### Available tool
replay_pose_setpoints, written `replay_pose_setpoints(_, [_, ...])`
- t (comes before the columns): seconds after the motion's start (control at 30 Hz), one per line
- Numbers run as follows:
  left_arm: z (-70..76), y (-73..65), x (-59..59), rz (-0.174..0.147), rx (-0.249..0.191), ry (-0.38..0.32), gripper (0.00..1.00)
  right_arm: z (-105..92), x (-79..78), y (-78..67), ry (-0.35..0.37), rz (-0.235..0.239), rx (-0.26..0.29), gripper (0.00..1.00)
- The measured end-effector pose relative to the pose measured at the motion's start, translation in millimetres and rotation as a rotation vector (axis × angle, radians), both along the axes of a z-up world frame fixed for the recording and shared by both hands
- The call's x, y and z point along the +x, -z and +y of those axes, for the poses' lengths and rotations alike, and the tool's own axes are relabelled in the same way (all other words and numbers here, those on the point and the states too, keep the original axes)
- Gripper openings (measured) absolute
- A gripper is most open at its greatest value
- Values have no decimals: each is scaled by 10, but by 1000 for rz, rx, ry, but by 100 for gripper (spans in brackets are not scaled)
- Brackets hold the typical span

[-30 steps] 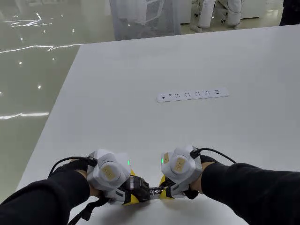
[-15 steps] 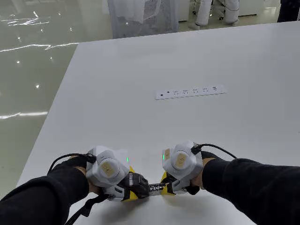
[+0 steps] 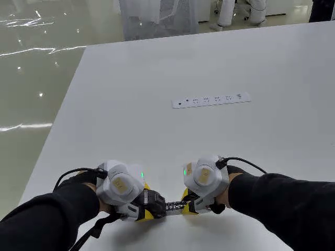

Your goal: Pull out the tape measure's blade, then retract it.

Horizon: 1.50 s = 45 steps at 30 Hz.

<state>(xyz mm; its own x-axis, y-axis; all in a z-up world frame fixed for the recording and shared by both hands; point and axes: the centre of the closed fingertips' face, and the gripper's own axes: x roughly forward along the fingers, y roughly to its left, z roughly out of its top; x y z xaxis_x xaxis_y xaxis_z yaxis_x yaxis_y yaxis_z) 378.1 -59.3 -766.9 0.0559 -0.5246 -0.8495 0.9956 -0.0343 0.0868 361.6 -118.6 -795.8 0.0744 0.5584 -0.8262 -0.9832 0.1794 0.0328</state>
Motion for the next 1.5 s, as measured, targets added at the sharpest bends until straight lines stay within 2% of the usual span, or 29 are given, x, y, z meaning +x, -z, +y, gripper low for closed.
replay_pose_setpoints(0.83, [-8,-5,-6,-7,-3,-6,32,-211,-38,-27,19,21,-11,8])
replay_pose_setpoints(1.5, [-5,-9,-3,-7,-6,-11,32,-292,-22,-18,14,15,-15,8])
